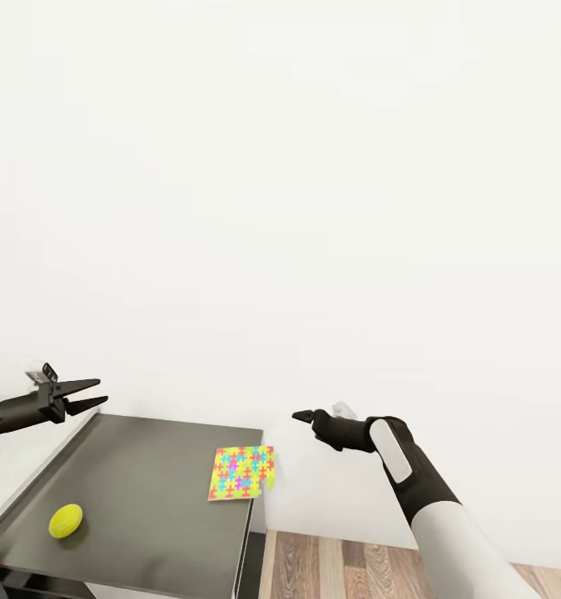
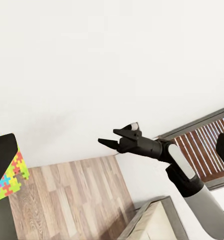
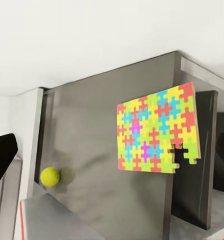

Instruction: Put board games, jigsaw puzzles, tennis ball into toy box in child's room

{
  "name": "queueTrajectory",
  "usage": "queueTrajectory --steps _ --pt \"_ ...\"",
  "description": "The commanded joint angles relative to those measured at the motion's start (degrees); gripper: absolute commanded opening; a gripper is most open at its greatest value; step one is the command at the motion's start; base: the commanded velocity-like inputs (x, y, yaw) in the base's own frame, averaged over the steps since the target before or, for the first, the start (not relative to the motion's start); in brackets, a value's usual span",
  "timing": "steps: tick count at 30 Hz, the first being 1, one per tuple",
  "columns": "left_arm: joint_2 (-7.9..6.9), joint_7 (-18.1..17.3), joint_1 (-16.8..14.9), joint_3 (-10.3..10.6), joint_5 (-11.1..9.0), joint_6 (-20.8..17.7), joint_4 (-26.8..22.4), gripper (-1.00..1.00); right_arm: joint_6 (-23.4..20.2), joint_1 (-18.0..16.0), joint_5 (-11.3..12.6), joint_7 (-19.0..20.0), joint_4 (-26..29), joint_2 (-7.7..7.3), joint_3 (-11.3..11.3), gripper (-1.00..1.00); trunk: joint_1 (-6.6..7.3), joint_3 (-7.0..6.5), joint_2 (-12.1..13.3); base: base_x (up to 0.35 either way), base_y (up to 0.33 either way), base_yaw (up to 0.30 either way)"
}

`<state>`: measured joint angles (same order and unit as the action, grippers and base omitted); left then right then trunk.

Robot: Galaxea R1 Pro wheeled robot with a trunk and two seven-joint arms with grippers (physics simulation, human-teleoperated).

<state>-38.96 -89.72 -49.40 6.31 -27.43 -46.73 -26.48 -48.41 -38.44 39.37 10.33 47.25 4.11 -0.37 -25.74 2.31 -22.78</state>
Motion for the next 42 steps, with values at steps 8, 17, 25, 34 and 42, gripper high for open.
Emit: queueTrajectory --steps 8,17,25,34,42 --pt "2.19 -0.3 0.9 0.4 -0.4 -4.7 -8.3 1.00 -0.3 -0.1 -0.4 0.2 -6.6 -0.17 -0.2 1.00 -0.04 0.14 -0.1 0.000 0.000 0.000" --pt "5.37 -0.3 1.4 0.3 -0.6 -13.3 -31.0 1.00 0.0 -0.3 -0.1 -0.1 -12.3 0.44 -0.5 1.00 -0.04 0.14 -0.1 0.000 0.000 0.000" --pt "8.97 -0.3 1.5 0.3 -0.2 -13.3 -32.2 1.00 0.0 -0.3 -0.1 0.1 -12.5 0.12 -0.6 1.00 -1.14 1.04 -2.1 0.000 0.000 0.000" --pt "9.82 -0.3 1.5 0.3 -0.1 -13.3 -32.3 1.00 3.1 -0.3 -0.5 0.5 -12.5 -0.33 -0.3 1.00 -3.12 2.65 -5.8 0.000 0.000 0.000" --pt "9.86 -0.3 1.6 0.3 -0.1 -13.3 -32.3 1.00 6.2 -0.2 -1.0 14.5 -12.3 -0.72 0.2 1.00 -4.87 4.09 -9.0 0.000 0.000 0.000"
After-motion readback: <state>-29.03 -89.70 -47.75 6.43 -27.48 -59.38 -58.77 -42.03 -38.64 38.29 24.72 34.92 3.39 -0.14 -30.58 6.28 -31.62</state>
